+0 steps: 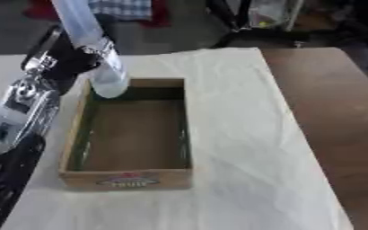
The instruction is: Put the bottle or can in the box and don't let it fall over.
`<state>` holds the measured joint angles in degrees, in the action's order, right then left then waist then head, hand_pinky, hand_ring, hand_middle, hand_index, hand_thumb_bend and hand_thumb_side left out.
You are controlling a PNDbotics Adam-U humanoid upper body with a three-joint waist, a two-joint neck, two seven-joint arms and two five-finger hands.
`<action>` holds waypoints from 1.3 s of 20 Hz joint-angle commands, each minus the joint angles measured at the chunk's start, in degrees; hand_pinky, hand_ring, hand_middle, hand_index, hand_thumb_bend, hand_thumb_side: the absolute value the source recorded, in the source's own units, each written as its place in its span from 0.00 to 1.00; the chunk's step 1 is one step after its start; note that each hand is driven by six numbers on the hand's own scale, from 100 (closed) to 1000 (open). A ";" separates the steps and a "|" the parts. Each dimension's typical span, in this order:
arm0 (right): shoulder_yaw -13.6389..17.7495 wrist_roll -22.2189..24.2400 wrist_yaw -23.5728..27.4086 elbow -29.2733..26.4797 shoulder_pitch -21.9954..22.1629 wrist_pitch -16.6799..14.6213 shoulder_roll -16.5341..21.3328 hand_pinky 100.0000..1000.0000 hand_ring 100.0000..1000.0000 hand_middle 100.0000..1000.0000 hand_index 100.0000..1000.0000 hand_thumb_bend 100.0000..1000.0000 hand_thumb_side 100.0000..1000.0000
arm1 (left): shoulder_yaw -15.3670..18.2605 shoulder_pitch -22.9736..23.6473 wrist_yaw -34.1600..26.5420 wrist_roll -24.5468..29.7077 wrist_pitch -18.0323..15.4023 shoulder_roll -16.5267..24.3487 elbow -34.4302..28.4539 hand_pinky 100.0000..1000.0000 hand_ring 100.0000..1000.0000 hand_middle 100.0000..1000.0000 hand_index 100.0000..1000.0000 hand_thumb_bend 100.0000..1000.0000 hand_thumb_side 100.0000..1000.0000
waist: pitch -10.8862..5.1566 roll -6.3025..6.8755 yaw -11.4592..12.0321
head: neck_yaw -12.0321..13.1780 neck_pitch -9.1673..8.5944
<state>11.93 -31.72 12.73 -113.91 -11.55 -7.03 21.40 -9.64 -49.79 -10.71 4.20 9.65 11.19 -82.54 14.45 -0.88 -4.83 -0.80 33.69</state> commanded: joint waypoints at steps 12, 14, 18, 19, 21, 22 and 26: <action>0.06 0.58 0.69 -0.68 -1.27 0.13 0.21 0.92 1.00 1.00 0.86 0.00 0.67 | -1.39 0.99 5.66 -0.27 -3.13 -3.00 5.58 0.76 1.00 0.95 0.17 0.23 0.00 | -0.40 -0.54 -0.94 | -1.25 -1.19; 0.08 0.59 0.59 -0.68 -1.13 0.06 0.17 0.92 1.00 1.00 0.86 0.00 0.67 | -1.57 1.05 8.08 0.95 -4.73 -3.23 7.07 0.86 1.00 1.00 0.34 0.55 0.00 | -0.42 -0.48 -0.66 | -2.14 -0.85; -0.02 0.59 0.29 -0.68 -0.57 0.27 0.08 0.92 1.00 1.00 0.86 0.00 0.66 | -1.79 0.92 14.73 6.49 -8.76 -3.59 9.60 1.00 1.00 1.00 0.69 0.90 0.20 | -0.54 -0.34 -0.42 | -3.55 -0.51; -0.09 0.64 0.20 -0.68 -0.42 0.32 0.05 0.92 1.00 1.00 0.86 0.00 0.66 | -1.74 0.97 16.80 8.02 -9.41 -3.65 10.24 1.00 1.00 1.00 0.71 0.92 0.25 | -0.54 -0.33 -0.33 | -3.74 -0.37; -0.28 0.80 -0.03 -0.68 -0.04 0.48 0.05 0.92 1.00 1.00 0.86 0.00 0.66 | -1.32 0.94 20.57 9.99 -10.43 -3.63 11.00 1.00 1.00 1.00 0.80 1.00 0.46 | -0.66 -0.20 -0.10 | -4.05 -0.06; -0.29 0.81 -0.18 -0.68 0.17 0.55 0.05 0.92 1.00 1.00 0.86 0.00 0.66 | -1.00 0.98 22.14 10.42 -10.78 -3.56 11.10 1.00 1.00 1.00 0.80 1.00 0.49 | -0.72 -0.11 0.08 | -4.19 0.09; -0.42 0.77 -0.97 -0.68 1.10 0.65 0.27 0.92 1.00 1.00 0.86 0.00 0.66 | -0.01 1.44 24.81 11.30 -11.05 -2.79 10.31 1.00 1.00 1.00 0.80 1.00 0.46 | -0.92 0.20 0.90 | -5.56 0.12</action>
<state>11.47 -31.02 12.28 -113.91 -10.19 -6.41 20.72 -10.29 -48.12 13.02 15.07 -1.16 7.56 -71.97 14.80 -0.49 -3.85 -5.87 33.74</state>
